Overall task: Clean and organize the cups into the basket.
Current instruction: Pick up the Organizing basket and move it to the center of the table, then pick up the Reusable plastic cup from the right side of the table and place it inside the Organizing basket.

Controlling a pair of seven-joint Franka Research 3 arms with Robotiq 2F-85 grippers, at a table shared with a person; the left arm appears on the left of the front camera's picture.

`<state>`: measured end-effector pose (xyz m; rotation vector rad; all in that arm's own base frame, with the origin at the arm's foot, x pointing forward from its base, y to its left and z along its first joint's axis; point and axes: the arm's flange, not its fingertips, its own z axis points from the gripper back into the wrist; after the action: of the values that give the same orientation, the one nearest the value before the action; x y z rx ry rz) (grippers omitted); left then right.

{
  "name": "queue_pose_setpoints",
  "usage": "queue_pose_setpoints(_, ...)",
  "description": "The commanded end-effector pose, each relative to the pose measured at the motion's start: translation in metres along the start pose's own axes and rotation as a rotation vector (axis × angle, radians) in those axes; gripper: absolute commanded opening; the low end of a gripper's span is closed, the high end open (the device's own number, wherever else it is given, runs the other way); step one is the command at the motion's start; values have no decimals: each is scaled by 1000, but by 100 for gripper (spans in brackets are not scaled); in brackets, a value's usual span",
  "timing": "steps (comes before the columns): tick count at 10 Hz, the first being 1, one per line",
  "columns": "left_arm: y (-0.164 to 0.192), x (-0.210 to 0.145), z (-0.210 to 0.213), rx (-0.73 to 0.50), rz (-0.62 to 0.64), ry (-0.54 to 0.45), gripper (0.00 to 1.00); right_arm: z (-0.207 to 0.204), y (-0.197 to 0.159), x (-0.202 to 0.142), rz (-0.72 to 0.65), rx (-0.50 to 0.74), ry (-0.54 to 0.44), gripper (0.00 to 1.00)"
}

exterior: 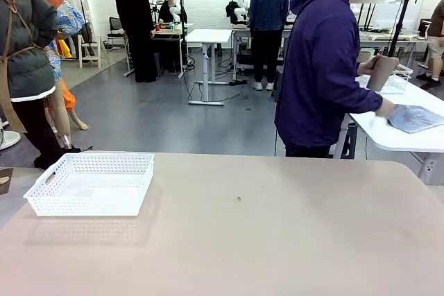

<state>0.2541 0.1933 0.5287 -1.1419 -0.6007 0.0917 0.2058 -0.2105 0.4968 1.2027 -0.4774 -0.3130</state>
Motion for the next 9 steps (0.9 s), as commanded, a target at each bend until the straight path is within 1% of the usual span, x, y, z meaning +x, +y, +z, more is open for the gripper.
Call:
queue_pose_setpoints(1, 0, 2, 1, -11, -10, -8, 100, 0, 0, 2, 15, 25, -10, 100)
queue_pose_setpoints(9, 0, 2, 1, -11, -10, -8, 100, 0, 0, 2, 15, 25, -10, 100)
